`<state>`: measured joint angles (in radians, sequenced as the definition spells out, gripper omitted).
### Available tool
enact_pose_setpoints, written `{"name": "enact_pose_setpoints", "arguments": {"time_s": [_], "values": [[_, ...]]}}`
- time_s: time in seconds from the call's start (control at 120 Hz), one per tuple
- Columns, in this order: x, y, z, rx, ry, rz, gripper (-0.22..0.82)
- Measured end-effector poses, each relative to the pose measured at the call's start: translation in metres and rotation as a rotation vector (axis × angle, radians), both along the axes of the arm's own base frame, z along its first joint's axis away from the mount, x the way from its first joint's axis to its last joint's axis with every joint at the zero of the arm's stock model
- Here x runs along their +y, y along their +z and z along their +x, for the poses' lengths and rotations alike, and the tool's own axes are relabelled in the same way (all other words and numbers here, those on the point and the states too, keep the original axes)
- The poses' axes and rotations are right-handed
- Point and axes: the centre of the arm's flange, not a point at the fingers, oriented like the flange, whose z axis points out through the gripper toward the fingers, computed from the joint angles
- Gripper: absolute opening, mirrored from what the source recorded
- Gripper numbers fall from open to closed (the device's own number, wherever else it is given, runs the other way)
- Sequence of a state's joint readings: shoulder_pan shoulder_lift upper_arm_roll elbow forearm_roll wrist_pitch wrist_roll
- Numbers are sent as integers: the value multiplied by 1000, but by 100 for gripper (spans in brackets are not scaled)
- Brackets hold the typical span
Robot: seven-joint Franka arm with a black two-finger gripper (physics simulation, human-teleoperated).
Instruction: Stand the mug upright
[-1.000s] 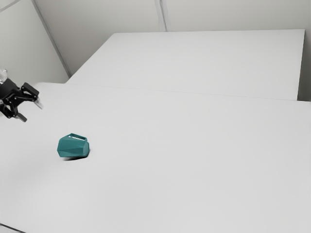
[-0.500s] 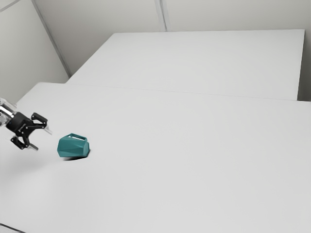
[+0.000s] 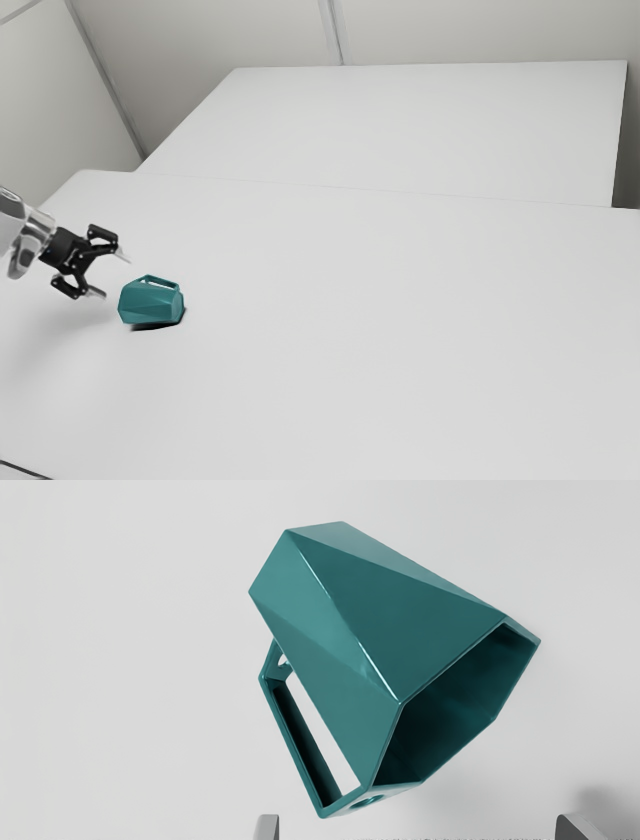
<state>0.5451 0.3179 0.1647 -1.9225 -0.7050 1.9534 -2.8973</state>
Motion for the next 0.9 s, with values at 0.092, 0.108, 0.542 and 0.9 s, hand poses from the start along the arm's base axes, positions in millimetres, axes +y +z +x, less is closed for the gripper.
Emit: {"name": "enact_pose_setpoints", "arguments": {"time_s": [0.092, 0.108, 0.542, 0.9], "values": [[-5, -5, 2, -15, 24, -26, 60], [-6, -6, 3, -18, 29, -30, 60], [-43, -37, 10, -21, 65, -146, 60], [-55, -25, 22, -49, 48, -125, -5]]}}
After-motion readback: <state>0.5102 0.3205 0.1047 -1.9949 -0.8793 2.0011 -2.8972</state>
